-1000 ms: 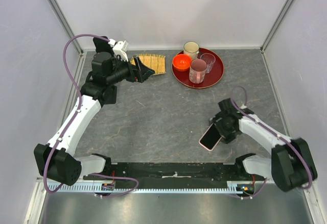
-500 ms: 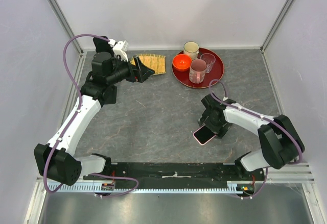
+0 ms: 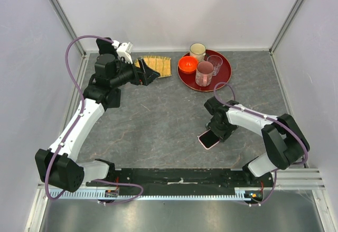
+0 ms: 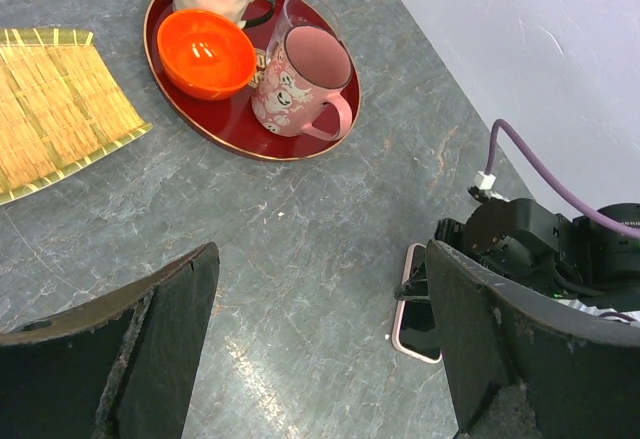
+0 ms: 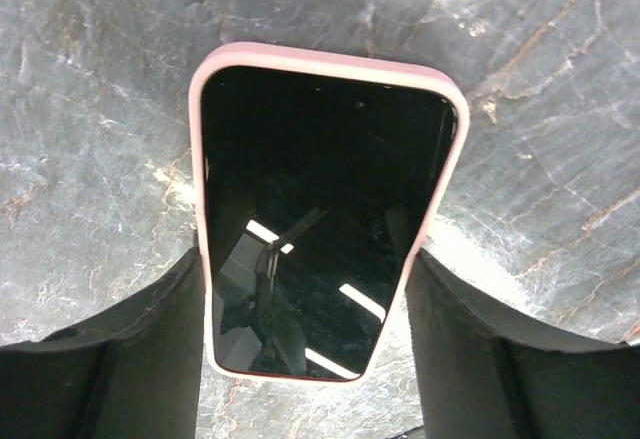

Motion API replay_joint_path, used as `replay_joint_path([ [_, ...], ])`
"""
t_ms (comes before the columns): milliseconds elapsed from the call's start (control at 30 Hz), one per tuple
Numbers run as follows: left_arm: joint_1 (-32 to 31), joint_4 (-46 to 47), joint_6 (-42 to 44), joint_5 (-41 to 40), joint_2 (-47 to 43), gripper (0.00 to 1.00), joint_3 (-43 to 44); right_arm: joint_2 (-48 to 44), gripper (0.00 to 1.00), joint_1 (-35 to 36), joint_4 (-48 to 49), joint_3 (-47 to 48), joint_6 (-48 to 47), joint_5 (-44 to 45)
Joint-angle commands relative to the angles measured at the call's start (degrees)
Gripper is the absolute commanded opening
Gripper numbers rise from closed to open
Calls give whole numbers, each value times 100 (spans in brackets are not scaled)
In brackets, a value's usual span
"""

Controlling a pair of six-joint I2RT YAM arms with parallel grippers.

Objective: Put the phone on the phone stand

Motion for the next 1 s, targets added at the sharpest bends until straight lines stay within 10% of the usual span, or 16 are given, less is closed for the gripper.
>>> replay_joint_path([
  [0, -3, 207, -113, 222, -69, 89, -21, 151, 46, 114, 177, -186, 408, 530],
  [167, -3, 224, -104, 266, -60, 89, -21, -77, 0, 491, 282, 52, -48, 1344],
  [467, -3, 233, -60, 337, -25, 89, -21, -1683, 0, 1608, 2617, -140, -2753, 2728],
  [700, 32, 592, -103, 1064, 54, 90, -99, -2222, 0, 1942, 5736, -826, -5206, 1561],
  [967, -380, 1332, -710, 2621, 775, 86, -82, -2398, 0, 2828, 6232, -537, -6867, 1039],
])
